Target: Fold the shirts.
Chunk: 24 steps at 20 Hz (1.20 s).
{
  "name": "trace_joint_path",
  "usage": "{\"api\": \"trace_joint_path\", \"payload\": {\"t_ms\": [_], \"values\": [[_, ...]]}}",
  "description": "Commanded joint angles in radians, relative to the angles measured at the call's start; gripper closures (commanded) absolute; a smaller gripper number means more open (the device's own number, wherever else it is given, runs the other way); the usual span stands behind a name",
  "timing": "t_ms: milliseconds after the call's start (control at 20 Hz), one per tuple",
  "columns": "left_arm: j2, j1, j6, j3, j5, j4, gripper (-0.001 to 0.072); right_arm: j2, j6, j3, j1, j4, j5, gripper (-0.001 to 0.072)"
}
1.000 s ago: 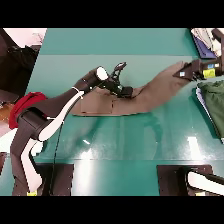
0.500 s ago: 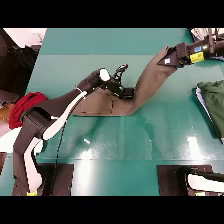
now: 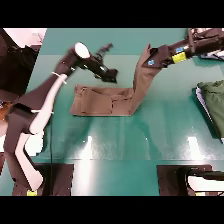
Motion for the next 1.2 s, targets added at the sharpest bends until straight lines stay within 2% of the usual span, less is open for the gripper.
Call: {"api": "trace_joint_path", "payload": {"t_ms": [0,200,500,550,600,650,750,850,1000,1150], "values": [[0.133,0.142,0.002,0.023,-0.06,0.111,0.0674,-0.044,-0.024,0.003,0.084,0.002,-0.076,0.0694],[0.309,0.307,0.019,0.023,-0.124,0.194,0.0673,-0.142,-0.068,0.003,0.219,0.003,-0.224,0.0693],[0.444,0.422,0.018,0.02,-0.167,0.2,0.0673,-0.346,-0.203,0.031,0.485,0.002,-0.625,0.0679],[0.449,0.422,0.018,0.021,-0.174,0.208,0.0673,-0.39,-0.231,0.078,0.52,0.003,-0.636,0.0507],[0.45,0.422,0.018,0.021,-0.178,0.206,0.0673,-0.428,-0.235,0.134,0.547,0.001,-0.639,0.0217],[0.45,0.422,0.016,0.02,-0.181,0.206,0.0673,-0.451,-0.238,0.184,0.56,-0.003,-0.63,0.0015],[0.45,0.422,0.015,0.02,-0.197,0.205,0.0674,-0.452,-0.235,0.253,0.55,-0.091,-0.542,-0.0004],[0.45,0.422,0.016,0.02,-0.218,0.204,0.0673,-0.399,-0.169,0.227,0.499,-0.229,-0.404,0.0044],[0.449,0.422,0.016,0.02,-0.227,0.203,0.0673,-0.272,-0.091,0.024,0.358,-0.349,-0.243,0.0057],[0.449,0.422,0.016,-0.006,-0.223,0.185,0.0673,-0.147,-0.043,-0.267,0.187,-0.337,-0.248,0.0058]]}}
